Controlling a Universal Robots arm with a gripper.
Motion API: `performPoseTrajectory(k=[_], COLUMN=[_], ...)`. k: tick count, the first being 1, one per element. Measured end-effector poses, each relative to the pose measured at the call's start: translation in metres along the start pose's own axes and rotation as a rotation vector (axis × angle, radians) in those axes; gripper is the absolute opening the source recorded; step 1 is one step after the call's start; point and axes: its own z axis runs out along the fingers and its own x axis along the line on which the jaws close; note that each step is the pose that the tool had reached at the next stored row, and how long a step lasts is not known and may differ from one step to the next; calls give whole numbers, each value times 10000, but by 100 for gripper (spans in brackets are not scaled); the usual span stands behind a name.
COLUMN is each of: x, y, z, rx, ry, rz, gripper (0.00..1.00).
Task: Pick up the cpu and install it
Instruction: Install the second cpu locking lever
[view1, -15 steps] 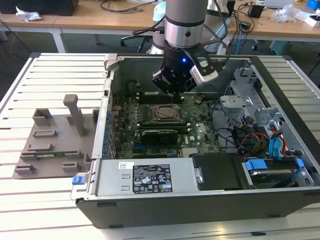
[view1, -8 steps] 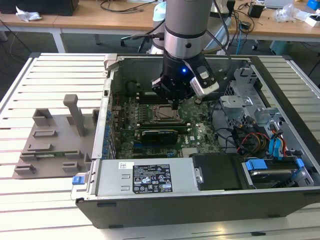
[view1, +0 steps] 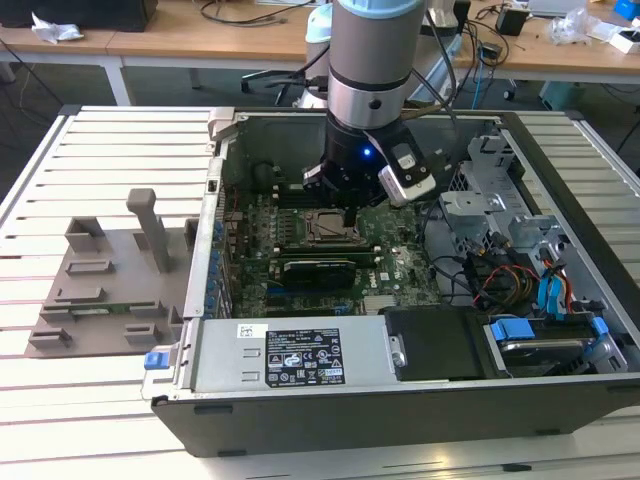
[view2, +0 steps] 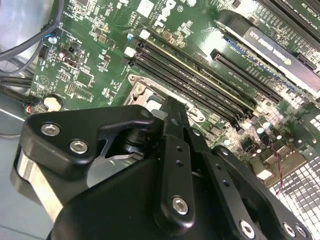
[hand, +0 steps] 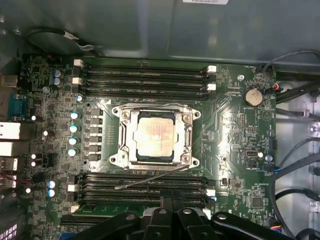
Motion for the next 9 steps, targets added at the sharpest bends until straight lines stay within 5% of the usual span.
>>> performPoseTrajectory(k=[9], x=[3], y=[-17], z=[73], rx=[-1], ry=[0], rz=[0], gripper=[11])
